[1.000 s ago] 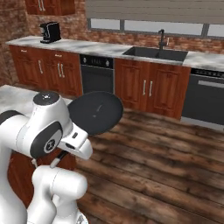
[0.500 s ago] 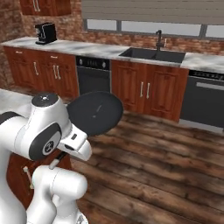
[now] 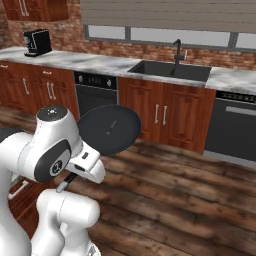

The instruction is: Move the pot and pan from the stove into the sink.

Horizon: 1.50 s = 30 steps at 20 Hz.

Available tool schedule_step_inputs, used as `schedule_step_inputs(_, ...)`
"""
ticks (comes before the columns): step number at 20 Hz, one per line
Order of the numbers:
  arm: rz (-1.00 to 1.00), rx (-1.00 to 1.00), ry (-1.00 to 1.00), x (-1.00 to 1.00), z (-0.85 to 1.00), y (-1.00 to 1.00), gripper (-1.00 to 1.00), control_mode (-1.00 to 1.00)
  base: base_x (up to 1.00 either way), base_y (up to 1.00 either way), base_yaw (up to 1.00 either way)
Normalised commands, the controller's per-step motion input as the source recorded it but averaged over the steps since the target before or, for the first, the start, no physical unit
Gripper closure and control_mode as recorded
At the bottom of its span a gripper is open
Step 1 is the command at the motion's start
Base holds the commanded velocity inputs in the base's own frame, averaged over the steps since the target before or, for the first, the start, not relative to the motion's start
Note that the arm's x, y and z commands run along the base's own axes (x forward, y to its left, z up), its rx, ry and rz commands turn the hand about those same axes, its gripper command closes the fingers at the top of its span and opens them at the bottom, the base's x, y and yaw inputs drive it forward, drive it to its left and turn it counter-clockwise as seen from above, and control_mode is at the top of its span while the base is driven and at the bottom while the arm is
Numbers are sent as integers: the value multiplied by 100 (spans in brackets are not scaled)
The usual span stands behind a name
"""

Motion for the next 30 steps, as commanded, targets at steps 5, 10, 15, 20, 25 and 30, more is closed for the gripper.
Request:
schedule_step_inputs(5,0,0,0,0,0,0,100,100,98,22,-4)
schedule_step_inputs(10,0,0,0,0,0,0,100,100,100,21,-5)
schedule_step_inputs(15,0,0,0,0,0,0,100,100,99,19,-5)
schedule_step_inputs(20,0,0,0,0,0,0,100,100,98,18,-5)
schedule_step_inputs(25,0,0,0,0,0,0,100,100,99,21,-6)
schedule_step_inputs(30,0,0,0,0,0,0,100,100,97,23,-5)
